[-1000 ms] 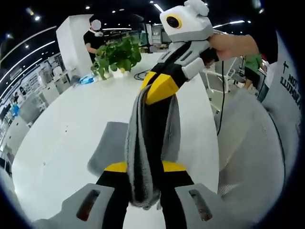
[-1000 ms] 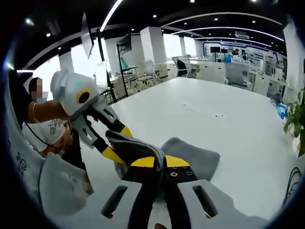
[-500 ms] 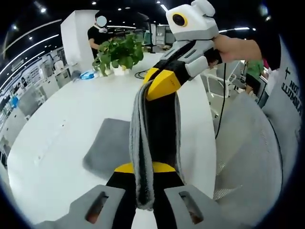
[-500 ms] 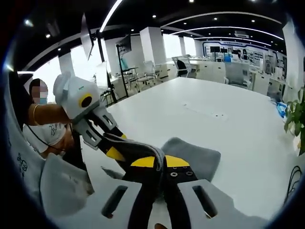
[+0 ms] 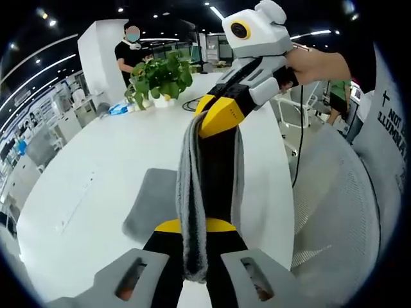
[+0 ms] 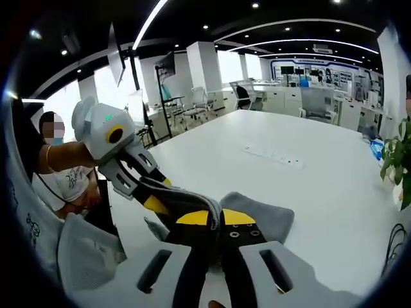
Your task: Fold the towel on the table until its edges align and the towel forms a compact rectangular stack.
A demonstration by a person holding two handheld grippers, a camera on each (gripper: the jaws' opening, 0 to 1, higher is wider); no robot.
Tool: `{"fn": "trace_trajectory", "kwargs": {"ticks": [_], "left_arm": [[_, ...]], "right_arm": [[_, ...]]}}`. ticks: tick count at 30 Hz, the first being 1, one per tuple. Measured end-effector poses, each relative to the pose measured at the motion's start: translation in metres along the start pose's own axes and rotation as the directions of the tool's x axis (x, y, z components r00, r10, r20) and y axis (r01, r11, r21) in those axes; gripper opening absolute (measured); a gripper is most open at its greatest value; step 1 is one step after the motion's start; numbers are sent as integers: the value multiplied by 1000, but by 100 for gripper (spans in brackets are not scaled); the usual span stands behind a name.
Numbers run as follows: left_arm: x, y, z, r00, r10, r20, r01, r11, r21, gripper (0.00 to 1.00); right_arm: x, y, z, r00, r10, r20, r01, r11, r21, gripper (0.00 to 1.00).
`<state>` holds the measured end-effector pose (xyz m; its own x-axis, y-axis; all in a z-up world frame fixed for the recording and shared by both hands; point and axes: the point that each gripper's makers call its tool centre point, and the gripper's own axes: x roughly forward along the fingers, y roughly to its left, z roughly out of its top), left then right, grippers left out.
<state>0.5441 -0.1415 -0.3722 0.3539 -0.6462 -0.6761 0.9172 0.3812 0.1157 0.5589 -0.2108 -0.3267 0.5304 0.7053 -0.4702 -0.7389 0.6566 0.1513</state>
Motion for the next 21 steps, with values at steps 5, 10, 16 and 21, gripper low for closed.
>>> {"fn": "trace_trajectory", "kwargs": {"ticks": [5,10,16,21], "left_arm": [[-3,9,5,1000,8,3,-8,1000,22,7],[-6,14,11,1000,12,3,-12,999,37,7],[-5,28,16,1000,13,-1,-13,998,60,7],[-1,43,19,1000,10,-4,-9,997,74,7]], "right_arm": [[-1,-3,8,1000,-3,14,3,1000,4,3],[0,-5,15,1000,-3,21,2,1000,10,3],[3,-11,24,1000,1,25,-2,1000,25,3],[9,-21,29,1000,-2,26,1,999,37,3]]}}
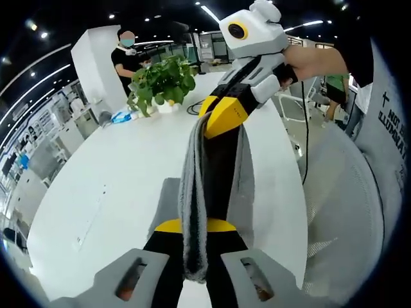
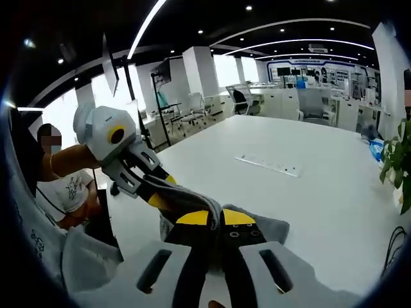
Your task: Fold the towel on the table until its edges align and the towel forms a compact rectangular stack.
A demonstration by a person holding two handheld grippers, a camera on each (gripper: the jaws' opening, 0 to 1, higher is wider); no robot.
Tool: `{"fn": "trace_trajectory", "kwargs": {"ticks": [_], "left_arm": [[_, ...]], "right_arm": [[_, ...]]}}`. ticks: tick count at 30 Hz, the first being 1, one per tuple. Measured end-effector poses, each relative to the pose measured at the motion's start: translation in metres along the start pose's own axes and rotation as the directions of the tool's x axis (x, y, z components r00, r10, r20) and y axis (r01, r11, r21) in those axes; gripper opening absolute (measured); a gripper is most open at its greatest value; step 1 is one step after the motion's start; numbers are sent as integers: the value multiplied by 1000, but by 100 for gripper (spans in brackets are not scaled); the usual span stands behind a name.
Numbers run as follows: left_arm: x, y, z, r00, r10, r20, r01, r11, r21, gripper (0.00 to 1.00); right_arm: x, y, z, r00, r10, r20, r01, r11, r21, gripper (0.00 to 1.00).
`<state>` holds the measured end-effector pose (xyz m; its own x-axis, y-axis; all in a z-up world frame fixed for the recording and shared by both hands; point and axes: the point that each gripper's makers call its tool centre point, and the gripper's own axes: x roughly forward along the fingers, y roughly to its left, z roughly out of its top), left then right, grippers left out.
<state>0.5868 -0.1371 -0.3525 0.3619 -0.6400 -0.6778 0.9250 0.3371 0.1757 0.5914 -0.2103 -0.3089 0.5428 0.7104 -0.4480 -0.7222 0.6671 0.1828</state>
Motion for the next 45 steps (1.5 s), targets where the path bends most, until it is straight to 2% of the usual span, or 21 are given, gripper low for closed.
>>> {"fn": "trace_trajectory", "kwargs": {"ticks": [6,14,24,27,33,36,38,40,45], "left_arm": [[8,15,0,1000,-14,2,14,1000,-11,7],[31,38,-5,999,-38,-5,38,999,-33,7],[71,63,-29,995,-91,-27,87,989,-118,7],[84,59,-35,990,-131,-43,123,979,-161,7],[111,58,-59,974,-219,-66,196,949,-247,7],[119,48,-65,958,-276,-75,241,920,-308,7],[125,49,-69,959,-270,-87,228,915,-332,8],[130,52,-72,960,-264,-95,220,919,-327,8],[137,56,-75,962,-254,-99,199,903,-380,8]], "right_arm": [[12,-17,4,1000,3,3,-3,999,52,3],[33,-41,1,1000,-7,-17,9,994,105,3],[70,-77,-20,995,-30,-92,45,987,156,3],[81,-85,-31,991,-33,-133,57,983,177,3],[101,-100,-58,976,-25,-215,70,976,204,3],[107,-106,-69,967,-17,-253,73,974,215,3],[109,-109,-77,962,-15,-273,80,971,227,3],[111,-110,-81,958,-15,-285,86,968,237,3],[118,-115,-89,950,-22,-310,108,959,261,4]]}}
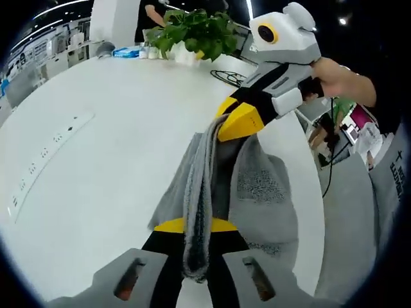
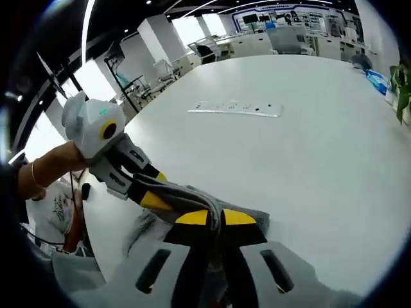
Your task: Fold the towel on the table until its edges align and the towel forms a compact rectangular stack.
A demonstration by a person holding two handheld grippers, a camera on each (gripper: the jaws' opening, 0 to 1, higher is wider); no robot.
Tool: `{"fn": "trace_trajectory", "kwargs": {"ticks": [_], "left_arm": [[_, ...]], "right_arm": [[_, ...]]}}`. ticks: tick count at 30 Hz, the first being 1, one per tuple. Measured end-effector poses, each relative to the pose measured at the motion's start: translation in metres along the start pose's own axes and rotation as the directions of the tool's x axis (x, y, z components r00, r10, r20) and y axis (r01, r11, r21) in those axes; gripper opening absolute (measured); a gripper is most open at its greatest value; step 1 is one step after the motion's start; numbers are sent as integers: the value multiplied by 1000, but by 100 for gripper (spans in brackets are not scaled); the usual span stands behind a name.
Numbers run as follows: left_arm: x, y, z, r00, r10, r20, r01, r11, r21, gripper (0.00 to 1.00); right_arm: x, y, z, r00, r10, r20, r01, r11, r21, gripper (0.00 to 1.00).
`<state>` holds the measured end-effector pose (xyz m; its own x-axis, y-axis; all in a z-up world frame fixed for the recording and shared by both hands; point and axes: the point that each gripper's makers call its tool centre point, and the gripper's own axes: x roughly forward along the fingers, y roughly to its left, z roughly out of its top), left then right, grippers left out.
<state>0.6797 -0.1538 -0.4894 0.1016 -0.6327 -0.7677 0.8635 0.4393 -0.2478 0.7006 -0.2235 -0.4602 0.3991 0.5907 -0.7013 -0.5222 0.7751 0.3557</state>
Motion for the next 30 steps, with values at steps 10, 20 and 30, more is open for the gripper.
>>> {"fn": "trace_trajectory", "kwargs": {"ticks": [10,20,30], "left_arm": [[6,15,-3,1000,15,17,-14,996,-83,16],[-18,30,-6,988,133,81,-119,981,-154,25],[-53,29,-21,969,178,170,-125,951,-284,35]], "right_arm": [[14,-15,-2,999,-33,-14,33,999,35,5],[10,-19,6,999,-39,33,40,999,-28,12],[-13,-7,30,988,1,152,17,993,-119,18]]}}
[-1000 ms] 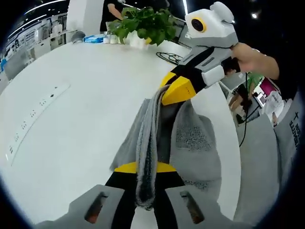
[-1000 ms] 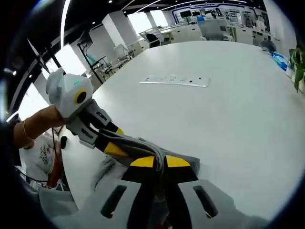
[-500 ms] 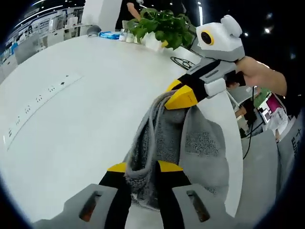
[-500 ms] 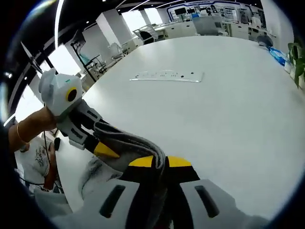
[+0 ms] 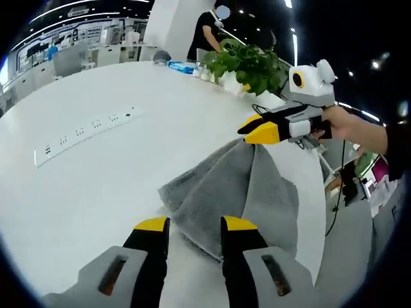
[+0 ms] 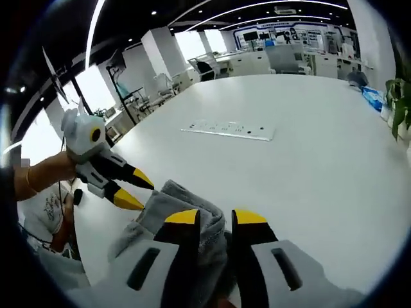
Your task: Fold the towel on the table until its edges align and the towel forms a compact rectangular stack.
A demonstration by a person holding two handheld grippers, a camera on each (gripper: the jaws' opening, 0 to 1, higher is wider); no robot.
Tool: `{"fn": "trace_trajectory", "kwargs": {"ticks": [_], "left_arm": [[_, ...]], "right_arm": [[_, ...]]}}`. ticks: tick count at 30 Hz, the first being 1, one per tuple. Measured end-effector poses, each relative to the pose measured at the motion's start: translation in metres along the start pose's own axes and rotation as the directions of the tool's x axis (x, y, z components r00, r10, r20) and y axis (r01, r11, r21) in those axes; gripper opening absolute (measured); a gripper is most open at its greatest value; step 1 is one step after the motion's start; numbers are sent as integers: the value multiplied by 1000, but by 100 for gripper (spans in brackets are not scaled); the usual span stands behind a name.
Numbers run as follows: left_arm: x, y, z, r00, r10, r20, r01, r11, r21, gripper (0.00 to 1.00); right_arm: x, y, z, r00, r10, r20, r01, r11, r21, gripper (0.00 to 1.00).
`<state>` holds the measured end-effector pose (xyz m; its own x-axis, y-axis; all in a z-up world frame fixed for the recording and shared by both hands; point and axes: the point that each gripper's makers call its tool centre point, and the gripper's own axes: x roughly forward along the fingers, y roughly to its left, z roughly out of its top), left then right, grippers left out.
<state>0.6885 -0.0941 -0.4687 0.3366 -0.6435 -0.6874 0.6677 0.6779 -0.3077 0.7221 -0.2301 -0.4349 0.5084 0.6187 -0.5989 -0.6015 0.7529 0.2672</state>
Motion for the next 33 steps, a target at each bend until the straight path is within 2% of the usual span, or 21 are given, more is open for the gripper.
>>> {"fn": "trace_trajectory", "kwargs": {"ticks": [5,9,13,16,22,28,33], "left_arm": [[-4,-13,-21,999,-42,-6,42,998,-55,35],[-6,-22,-38,997,-70,-19,68,994,-83,35],[-7,-30,-45,996,-90,-5,88,987,-136,35],[-4,-27,-52,995,-100,-5,98,981,-168,32],[-2,-31,-51,992,-128,-1,125,967,-221,26],[0,-33,-54,991,-131,-3,126,958,-257,21],[-2,-36,-50,991,-136,19,135,944,-301,13]], "right_arm": [[-1,5,0,999,42,-14,-43,998,-56,19],[-4,13,-7,996,80,-45,-84,991,-103,19],[-9,22,-13,993,94,-71,-103,985,-137,20],[-11,24,-16,992,94,-86,-107,980,-167,21],[-18,32,-20,990,89,-111,-114,962,-248,24],[-20,26,-25,988,84,-131,-117,955,-273,27],[-22,24,-27,988,77,-136,-112,957,-267,27]]}}
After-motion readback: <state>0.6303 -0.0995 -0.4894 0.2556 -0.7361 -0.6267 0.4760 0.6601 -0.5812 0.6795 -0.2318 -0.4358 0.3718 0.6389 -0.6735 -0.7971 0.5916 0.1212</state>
